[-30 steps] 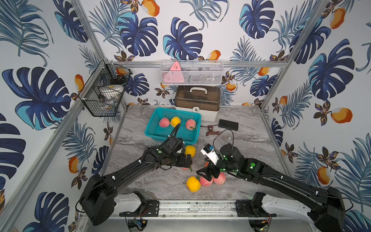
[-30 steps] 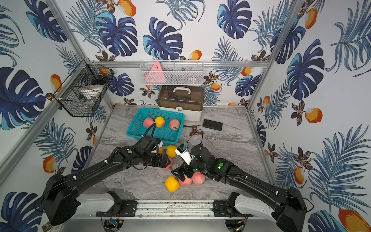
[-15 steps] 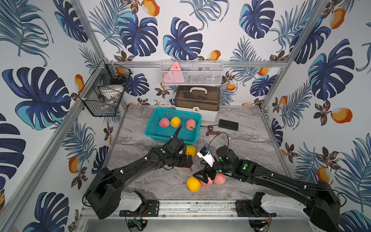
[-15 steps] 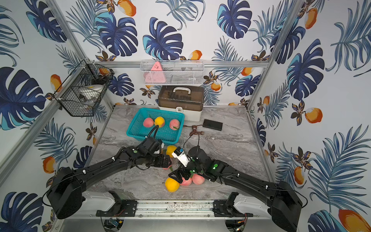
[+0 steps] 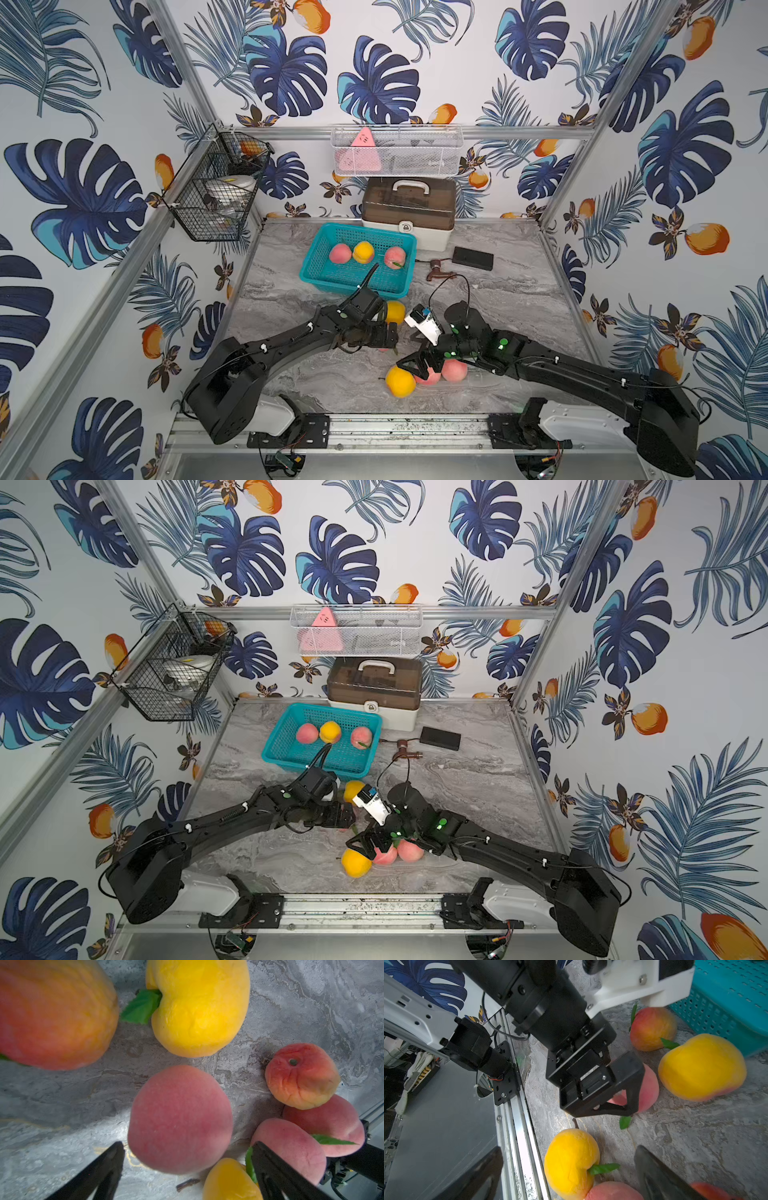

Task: Put the peaches into the basket
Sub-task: Pick up the peach from the center of the board.

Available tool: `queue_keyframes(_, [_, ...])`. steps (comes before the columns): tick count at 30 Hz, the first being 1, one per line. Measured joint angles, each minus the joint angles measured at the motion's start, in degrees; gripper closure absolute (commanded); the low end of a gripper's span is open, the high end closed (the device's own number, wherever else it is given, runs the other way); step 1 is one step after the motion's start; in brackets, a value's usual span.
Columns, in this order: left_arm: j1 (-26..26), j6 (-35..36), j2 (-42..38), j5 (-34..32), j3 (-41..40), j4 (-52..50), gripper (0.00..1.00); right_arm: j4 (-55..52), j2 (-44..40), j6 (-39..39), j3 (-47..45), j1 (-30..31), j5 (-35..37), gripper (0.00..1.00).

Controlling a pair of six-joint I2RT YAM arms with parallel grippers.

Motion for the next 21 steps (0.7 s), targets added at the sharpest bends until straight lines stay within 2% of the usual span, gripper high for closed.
queue_keyframes(11, [0.04,0.39,3.67,-1.22,0.46,1.84,0.02,0.00,0.44,0.02,0.63,0.00,0.26,0.00])
queue_keyframes(21, [0.39,0.44,6.32,-0.98,0.46,3.98,0.14,-0.02,0.15,0.09,0.50,0.00,0.96,0.00])
